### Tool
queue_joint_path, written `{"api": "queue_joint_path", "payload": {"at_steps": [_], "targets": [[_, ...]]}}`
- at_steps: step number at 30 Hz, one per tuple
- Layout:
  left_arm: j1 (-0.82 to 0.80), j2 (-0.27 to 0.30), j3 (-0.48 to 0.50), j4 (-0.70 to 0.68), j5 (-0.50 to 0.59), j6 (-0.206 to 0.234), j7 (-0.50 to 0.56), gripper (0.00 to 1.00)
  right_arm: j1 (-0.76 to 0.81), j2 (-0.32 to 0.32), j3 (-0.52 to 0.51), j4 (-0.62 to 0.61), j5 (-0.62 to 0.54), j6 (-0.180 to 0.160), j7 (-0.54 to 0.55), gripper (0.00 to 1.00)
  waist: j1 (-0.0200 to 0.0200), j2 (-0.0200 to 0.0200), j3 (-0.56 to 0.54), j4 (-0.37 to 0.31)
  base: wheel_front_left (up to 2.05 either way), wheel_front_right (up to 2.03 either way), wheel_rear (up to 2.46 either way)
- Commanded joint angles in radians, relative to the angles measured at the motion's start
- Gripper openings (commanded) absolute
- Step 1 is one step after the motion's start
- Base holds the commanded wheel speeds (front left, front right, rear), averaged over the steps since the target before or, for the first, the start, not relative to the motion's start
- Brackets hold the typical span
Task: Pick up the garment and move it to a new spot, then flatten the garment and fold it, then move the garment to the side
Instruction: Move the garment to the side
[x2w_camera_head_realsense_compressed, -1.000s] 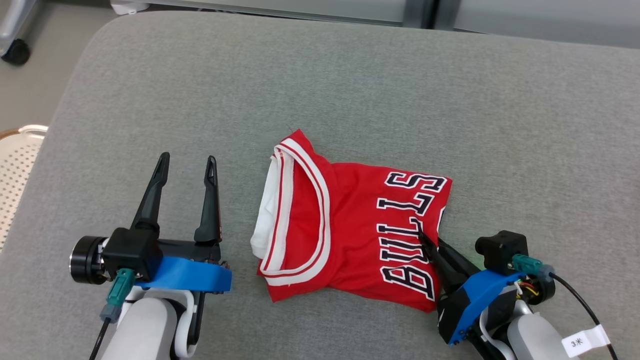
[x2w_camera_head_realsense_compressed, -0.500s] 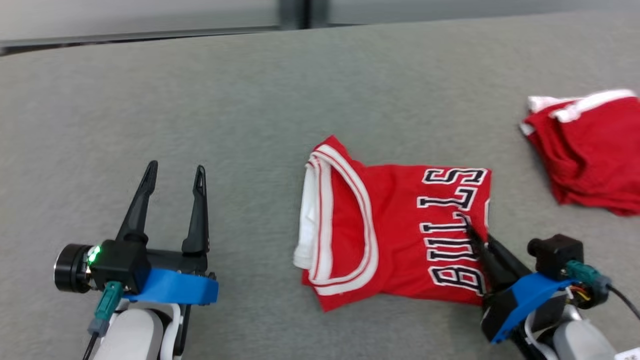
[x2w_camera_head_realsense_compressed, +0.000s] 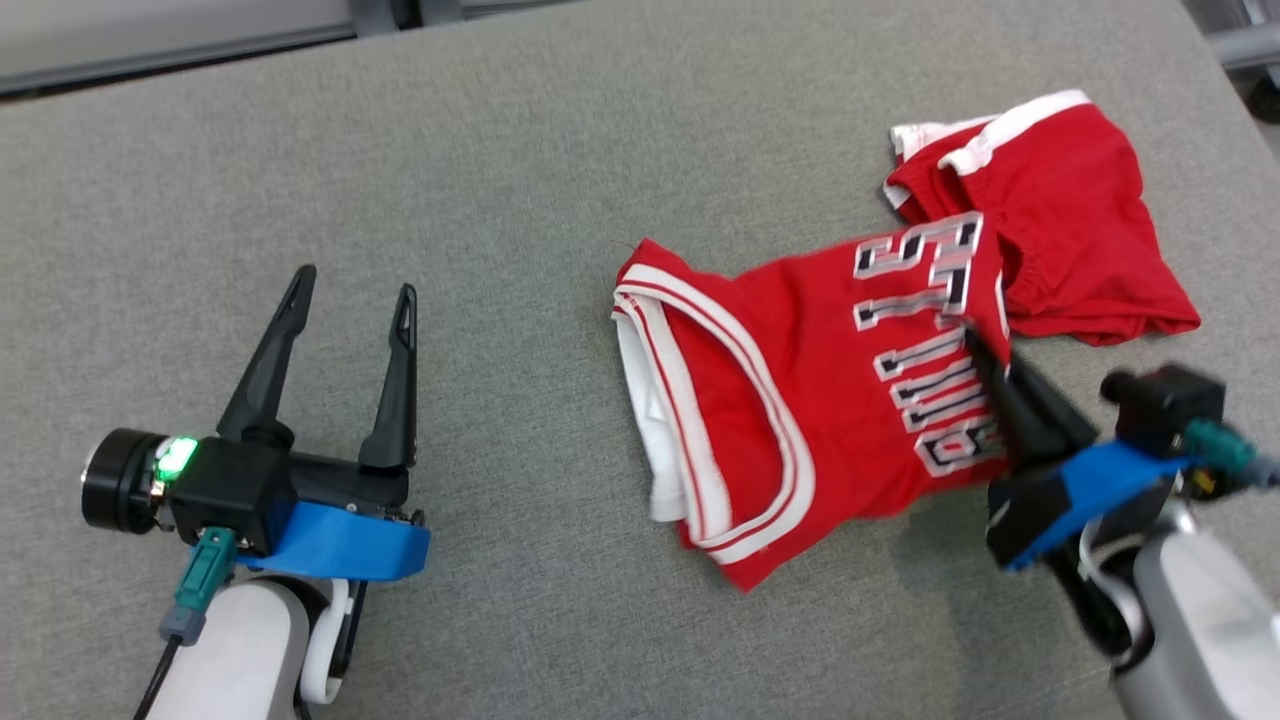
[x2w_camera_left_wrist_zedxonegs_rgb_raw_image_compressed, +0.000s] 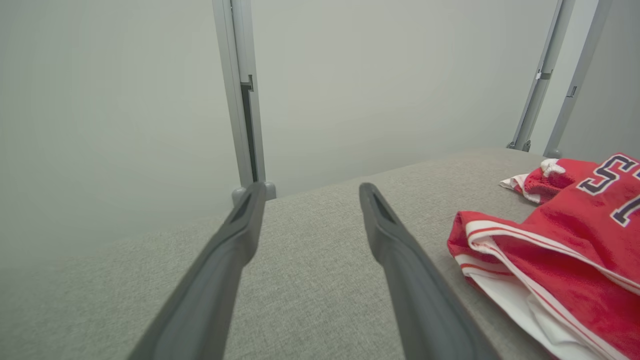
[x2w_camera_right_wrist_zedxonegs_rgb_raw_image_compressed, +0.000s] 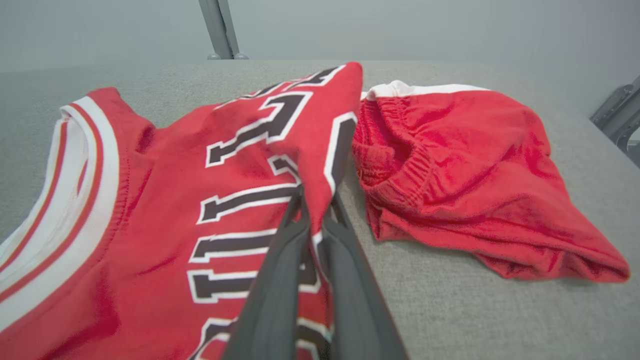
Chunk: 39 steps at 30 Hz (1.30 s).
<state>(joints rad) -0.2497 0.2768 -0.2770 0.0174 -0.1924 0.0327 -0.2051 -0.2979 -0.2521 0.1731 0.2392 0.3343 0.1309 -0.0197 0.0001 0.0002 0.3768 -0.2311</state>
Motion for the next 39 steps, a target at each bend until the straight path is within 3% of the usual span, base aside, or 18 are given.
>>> {"api": "queue_joint_path", "payload": {"at_steps": [1, 6, 15, 21, 32, 33, 35, 37, 38, 39], "targets": [[-0.030, 0.010, -0.004, -0.013, 0.006, -0.006, 0.007, 1.00, -0.068, -0.018, -0.001, 0.011, 0.001, 0.000, -0.018, 0.00, -0.0001, -0.0002, 0.026, 0.007, 0.00, 0.00, 0.00], [-0.060, 0.022, -0.013, -0.035, 0.016, -0.012, 0.022, 1.00, -0.203, -0.062, -0.044, 0.063, -0.001, 0.000, -0.039, 0.00, -0.0001, -0.0002, 0.081, 0.010, 0.00, 0.00, 0.00], [-0.122, 0.035, -0.031, -0.069, 0.033, -0.024, 0.032, 1.00, -0.285, -0.131, -0.261, 0.091, -0.017, 0.000, -0.045, 0.00, -0.0001, -0.0002, 0.151, 0.007, 0.00, 0.00, 0.00], [-0.160, 0.031, -0.046, -0.079, 0.041, -0.029, 0.032, 1.00, -0.307, -0.124, -0.360, 0.100, -0.066, 0.000, -0.012, 0.00, -0.0001, -0.0002, 0.191, 0.013, 0.00, 0.00, 0.00], [-0.203, 0.026, -0.066, -0.070, 0.043, -0.035, 0.018, 1.00, -0.354, -0.111, -0.444, 0.181, -0.175, 0.000, -0.020, 0.00, -0.0001, -0.0002, 0.254, 0.034, 0.00, 0.00, 0.00], [-0.206, 0.027, -0.066, -0.067, 0.041, -0.034, 0.016, 1.00, -0.356, -0.107, -0.447, 0.193, -0.189, 0.000, -0.026, 0.05, -0.0001, -0.0002, 0.256, 0.036, 0.00, 0.00, 0.00], [-0.207, 0.024, -0.069, -0.061, 0.037, -0.035, 0.010, 1.00, -0.358, -0.097, -0.465, 0.218, -0.224, 0.000, -0.029, 0.26, -0.0001, -0.0002, 0.255, 0.040, 0.00, 0.00, 0.00], [-0.208, 0.019, -0.074, -0.053, 0.036, -0.035, 0.005, 1.00, -0.353, -0.080, -0.477, 0.226, -0.247, 0.000, -0.045, 0.59, -0.0001, -0.0002, 0.250, 0.045, 0.00, 0.00, 0.00], [-0.206, 0.018, -0.074, -0.050, 0.033, -0.034, 0.003, 1.00, -0.345, -0.073, -0.490, 0.234, -0.264, 0.000, -0.049, 1.00, -0.0001, -0.0002, 0.248, 0.046, 0.00, 0.00, 0.00], [-0.205, 0.016, -0.076, -0.044, 0.030, -0.034, 0.000, 1.00, -0.337, -0.064, -0.502, 0.239, -0.279, 0.000, -0.059, 1.00, -0.0001, -0.0002, 0.243, 0.048, 0.00, 0.00, 0.00]]}}
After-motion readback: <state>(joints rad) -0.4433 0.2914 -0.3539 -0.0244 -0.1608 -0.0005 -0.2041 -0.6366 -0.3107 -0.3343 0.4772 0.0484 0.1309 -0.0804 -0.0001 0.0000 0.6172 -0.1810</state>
